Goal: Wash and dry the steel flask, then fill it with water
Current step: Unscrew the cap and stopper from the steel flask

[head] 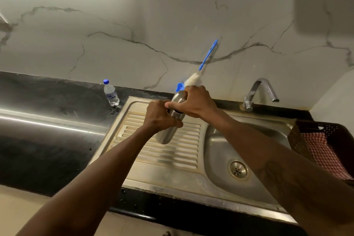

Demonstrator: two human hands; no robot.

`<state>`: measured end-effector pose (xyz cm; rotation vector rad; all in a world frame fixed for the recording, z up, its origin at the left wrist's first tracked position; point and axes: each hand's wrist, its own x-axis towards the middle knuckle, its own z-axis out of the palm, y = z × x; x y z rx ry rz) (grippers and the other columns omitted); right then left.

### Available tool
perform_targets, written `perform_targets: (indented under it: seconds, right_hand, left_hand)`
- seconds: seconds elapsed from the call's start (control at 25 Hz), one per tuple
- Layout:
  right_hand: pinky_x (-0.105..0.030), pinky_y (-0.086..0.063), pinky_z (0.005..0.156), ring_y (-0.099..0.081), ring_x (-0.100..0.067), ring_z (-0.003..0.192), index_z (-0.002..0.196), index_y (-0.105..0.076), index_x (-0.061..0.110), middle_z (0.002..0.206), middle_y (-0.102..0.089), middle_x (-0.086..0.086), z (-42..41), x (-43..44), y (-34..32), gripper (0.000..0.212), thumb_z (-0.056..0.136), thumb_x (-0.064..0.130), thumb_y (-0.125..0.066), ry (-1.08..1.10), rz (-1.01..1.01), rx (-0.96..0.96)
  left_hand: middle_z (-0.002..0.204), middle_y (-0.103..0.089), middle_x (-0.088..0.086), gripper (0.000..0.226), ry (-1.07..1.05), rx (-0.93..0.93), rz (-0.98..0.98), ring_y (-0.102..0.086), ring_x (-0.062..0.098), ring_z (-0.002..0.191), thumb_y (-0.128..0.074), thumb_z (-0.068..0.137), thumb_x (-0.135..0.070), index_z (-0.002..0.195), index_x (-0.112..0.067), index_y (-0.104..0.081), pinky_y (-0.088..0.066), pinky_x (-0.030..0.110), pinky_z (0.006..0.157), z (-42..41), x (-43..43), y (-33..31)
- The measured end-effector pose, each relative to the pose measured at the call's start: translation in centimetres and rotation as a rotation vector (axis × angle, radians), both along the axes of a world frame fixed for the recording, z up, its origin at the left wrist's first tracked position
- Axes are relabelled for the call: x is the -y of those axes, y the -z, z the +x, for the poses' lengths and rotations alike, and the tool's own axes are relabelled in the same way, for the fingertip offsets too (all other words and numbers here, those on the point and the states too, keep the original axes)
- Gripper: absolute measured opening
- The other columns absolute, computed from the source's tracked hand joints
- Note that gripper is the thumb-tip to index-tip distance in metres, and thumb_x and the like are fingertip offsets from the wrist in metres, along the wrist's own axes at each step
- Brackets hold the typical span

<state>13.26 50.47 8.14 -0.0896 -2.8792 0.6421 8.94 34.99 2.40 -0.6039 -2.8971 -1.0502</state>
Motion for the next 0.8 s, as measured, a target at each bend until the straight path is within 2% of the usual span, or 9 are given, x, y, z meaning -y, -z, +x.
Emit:
perform_targets:
  seconds: [0.12,0.24,0.28,0.36,0.44,0.52,0.64,0.72,0.8]
  right_hand:
    - [-0.023,-0.048,0.073,-0.058,-0.009,0.081,0.107,-0.058,0.021,0.085,-0.053,0.015,-1.3,-0.5,0.1,0.047,0.076,0.041,-0.089,-0.216,-0.184,0.082]
    - [-0.035,-0.06,0.092,-0.065,-0.017,0.109,0.134,-0.049,0.034,0.121,-0.061,0.005,-2.5,-1.1,0.0,0.077,0.073,0.005,-0.085,-0.49,-0.255,0.246]
    - [-0.037,-0.057,0.1,-0.061,-0.019,0.12,0.144,-0.042,0.038,0.137,-0.057,0.002,-2.9,-0.9,0.0,0.087,0.075,0.007,-0.085,-0.532,-0.251,0.281]
    - [-0.039,-0.051,0.107,-0.055,-0.017,0.126,0.155,-0.03,0.038,0.147,-0.051,-0.001,-3.5,-0.1,0.1,0.095,0.08,0.037,-0.087,-0.5,-0.192,0.281]
    - [-0.04,-0.056,0.097,-0.063,-0.013,0.101,0.135,-0.053,0.026,0.113,-0.064,0.005,-3.7,1.1,0.3,0.081,0.074,0.075,-0.074,-0.3,-0.011,0.189]
    - [-0.035,-0.058,0.08,-0.06,-0.01,0.076,0.094,-0.061,0.021,0.082,-0.061,0.009,-4.2,2.2,0.6,0.068,0.069,0.084,-0.069,-0.204,0.087,0.075]
    - [-0.032,-0.058,0.079,-0.064,-0.014,0.085,0.107,-0.063,0.02,0.093,-0.067,0.004,-5.1,2.7,0.7,0.052,0.072,0.049,-0.088,-0.446,-0.046,0.086]
    - [-0.028,-0.059,0.084,-0.067,-0.015,0.097,0.122,-0.06,0.021,0.109,-0.068,0.002,-5.8,2.7,0.5,0.062,0.069,0.02,-0.092,-0.589,-0.15,0.105]
    - [-0.025,-0.058,0.085,-0.067,-0.015,0.101,0.125,-0.058,0.023,0.114,-0.067,0.003,-6.4,2.7,0.6,0.068,0.067,0.01,-0.091,-0.61,-0.242,0.089]
  left_hand:
    - [0.072,-0.068,-0.009,0.047,0.019,0.029,-0.017,-0.065,0.011,0.069,-0.098,0.05,-0.04,0.086,-0.025,-0.072,-0.052,0.026,0.063,-1.1,0.9,0.4]
    - [0.078,-0.069,-0.008,0.055,0.026,0.055,-0.022,-0.065,0.011,0.073,-0.099,0.051,-0.034,0.099,-0.024,-0.074,-0.049,0.023,0.065,-1.8,2.1,0.6]
    - [0.079,-0.07,-0.007,0.056,0.016,0.066,-0.011,-0.065,0.011,0.075,-0.099,0.05,-0.033,0.1,-0.023,-0.075,-0.053,0.026,0.069,-1.9,2.4,0.6]
    - [0.08,-0.073,-0.004,0.054,-0.014,0.084,0.007,-0.068,0.014,0.076,-0.099,0.05,-0.032,0.099,-0.021,-0.077,-0.059,0.035,0.073,-2.1,3.0,0.8]
    - [0.081,-0.075,-0.003,0.052,-0.045,0.1,0.02,-0.07,0.016,0.076,-0.099,0.049,-0.033,0.095,-0.02,-0.079,-0.061,0.037,0.074,-2.1,3.2,1.0]
    - [0.08,-0.076,-0.004,0.051,-0.059,0.102,0.024,-0.071,0.017,0.077,-0.098,0.046,-0.035,0.092,-0.021,-0.079,-0.062,0.039,0.073,-2.3,3.7,1.1]
    - [0.084,-0.075,-0.003,0.053,-0.05,0.144,0.024,-0.071,0.017,0.079,-0.098,0.048,-0.03,0.096,-0.02,-0.077,-0.063,0.042,0.076,-2.7,5.3,1.4]
    - [0.087,-0.075,-0.003,0.053,-0.055,0.152,0.047,-0.071,0.017,0.083,-0.099,0.049,-0.028,0.097,-0.021,-0.076,-0.063,0.043,0.08,-3.0,6.7,1.8]
    - [0.088,-0.075,-0.006,0.052,-0.077,0.154,0.077,-0.071,0.015,0.084,-0.099,0.049,-0.027,0.095,-0.023,-0.076,-0.063,0.043,0.082,-3.1,8.0,2.3]
